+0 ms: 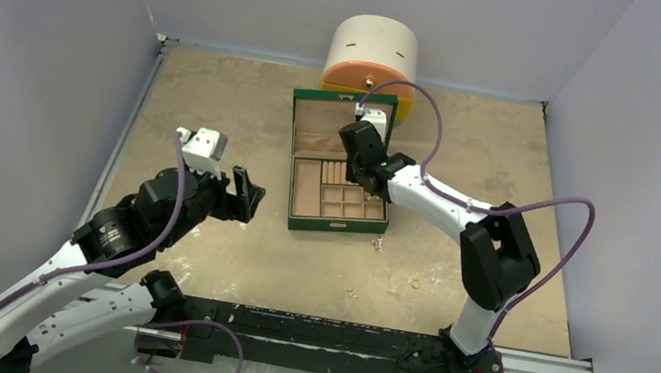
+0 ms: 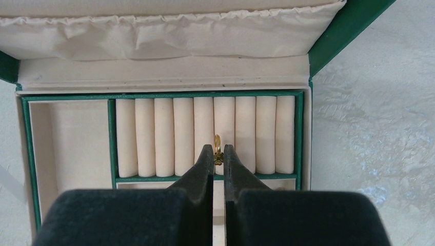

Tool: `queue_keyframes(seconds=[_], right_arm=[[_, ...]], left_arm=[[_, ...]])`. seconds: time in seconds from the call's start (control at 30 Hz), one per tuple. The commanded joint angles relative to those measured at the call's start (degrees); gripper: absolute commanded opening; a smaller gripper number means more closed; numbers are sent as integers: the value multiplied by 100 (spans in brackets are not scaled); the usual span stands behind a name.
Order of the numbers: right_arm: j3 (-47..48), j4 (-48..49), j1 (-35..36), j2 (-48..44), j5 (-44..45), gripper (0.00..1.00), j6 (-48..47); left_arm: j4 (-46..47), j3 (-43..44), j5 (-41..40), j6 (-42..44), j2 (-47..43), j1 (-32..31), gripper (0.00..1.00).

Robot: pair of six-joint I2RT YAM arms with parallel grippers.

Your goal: Organize the mixed jewelry

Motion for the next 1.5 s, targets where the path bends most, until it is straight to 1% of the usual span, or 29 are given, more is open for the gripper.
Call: queue_keyframes(seconds=[0.0,0.37,0.6,0.93,1.0,1.13,1.3,1.47], right_arm=[[47,185,-47,95,-30,0,96],[-16,246,-82,303,-218,0,248],[-51,253,-121,468,-184,0,326],[-142,295,-241,625,-467,1,478],[-133,283,-241,619,-493,3,487],[-80,196,-241,515,-518,11,487],[-46,103,-241,186,-551,19,509],[-72,-18,-241,-164,-422,29,583]], left_arm=[[244,42,-68,119,-1,60,78],[256,34,-50,131,23,92,78],[257,37,-32,140,22,120,78],[257,34,-8,149,70,145,78],[262,39,2,149,67,145,78],[266,39,11,149,74,166,78],[266,32,20,149,83,173,78],[266,32,38,150,79,170,78]])
